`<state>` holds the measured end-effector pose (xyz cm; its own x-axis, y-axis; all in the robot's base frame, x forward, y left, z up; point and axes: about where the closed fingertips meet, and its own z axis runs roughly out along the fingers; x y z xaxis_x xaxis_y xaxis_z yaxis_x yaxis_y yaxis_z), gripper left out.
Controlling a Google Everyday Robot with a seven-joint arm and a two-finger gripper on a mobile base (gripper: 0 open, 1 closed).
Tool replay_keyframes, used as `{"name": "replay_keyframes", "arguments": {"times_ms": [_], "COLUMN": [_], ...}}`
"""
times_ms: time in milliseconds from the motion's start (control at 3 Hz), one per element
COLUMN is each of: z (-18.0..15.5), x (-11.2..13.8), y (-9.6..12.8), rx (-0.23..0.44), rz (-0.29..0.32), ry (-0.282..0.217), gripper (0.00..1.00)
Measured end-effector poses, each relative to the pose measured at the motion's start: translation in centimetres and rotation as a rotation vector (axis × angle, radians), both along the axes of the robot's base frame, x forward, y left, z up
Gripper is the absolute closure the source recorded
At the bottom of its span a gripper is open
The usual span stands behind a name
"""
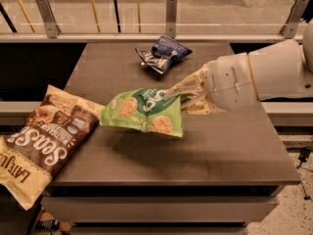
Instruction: Move green rice chip bag near brown chip bag
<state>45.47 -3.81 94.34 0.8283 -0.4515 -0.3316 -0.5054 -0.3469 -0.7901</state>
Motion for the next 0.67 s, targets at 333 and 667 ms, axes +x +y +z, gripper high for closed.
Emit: {"name": "replay_keyframes", "arguments": {"times_ms": [333,667], "z": [-0.6,-1.6], "x": [0.2,0.1], "y": [1.7,3.1], "rx": [-0.051,-0.100], "rz": [-0.030,-0.027], "ry": [-0.037,-0.053], "gripper": [1.00,1.00]}}
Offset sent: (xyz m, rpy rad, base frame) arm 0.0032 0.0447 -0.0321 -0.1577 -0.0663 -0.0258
